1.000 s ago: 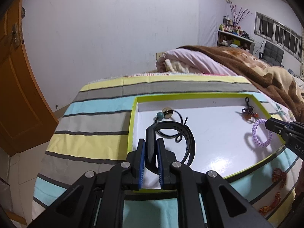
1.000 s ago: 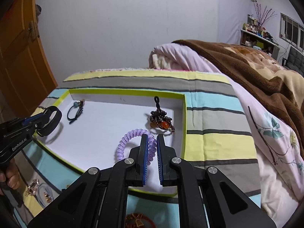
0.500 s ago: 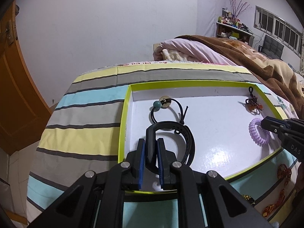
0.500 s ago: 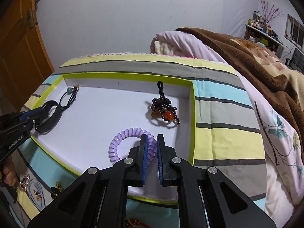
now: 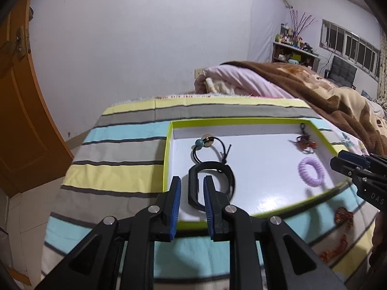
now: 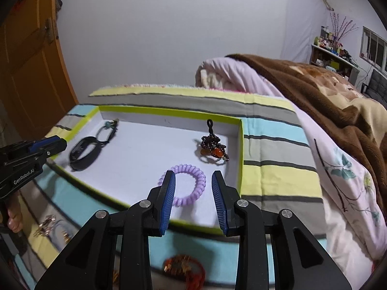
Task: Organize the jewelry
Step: 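Open the left tool while the right tool opens, releasing both items in the box, then lift both tools out of the box back toward the remaining jewelry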
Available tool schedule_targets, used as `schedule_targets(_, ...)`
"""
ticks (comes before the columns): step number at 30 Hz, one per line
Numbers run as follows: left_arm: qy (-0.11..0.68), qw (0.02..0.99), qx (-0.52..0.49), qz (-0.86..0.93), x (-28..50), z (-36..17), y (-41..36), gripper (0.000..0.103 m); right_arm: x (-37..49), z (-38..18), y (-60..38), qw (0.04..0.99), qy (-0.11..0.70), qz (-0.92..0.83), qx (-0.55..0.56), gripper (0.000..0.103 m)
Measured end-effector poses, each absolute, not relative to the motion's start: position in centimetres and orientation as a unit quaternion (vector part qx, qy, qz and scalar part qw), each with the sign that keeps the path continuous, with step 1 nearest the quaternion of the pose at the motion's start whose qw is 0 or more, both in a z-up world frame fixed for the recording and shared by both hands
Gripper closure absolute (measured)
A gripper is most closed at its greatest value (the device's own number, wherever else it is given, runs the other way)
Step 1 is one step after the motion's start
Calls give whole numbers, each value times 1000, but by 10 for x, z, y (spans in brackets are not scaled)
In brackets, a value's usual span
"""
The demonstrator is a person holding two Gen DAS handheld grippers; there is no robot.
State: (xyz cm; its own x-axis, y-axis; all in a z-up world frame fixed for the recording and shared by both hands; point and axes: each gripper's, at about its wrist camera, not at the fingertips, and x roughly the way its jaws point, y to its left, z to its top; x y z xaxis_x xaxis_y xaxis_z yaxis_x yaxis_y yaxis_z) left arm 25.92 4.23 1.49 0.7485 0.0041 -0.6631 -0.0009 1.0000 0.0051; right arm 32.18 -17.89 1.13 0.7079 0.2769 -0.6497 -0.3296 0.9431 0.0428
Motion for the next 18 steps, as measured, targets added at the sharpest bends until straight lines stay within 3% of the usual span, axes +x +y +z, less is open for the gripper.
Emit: schedule_targets(18, 308, 951, -4, -16, 151, 42, 23, 83, 200, 39, -205, 939, 288, 186, -19, 71)
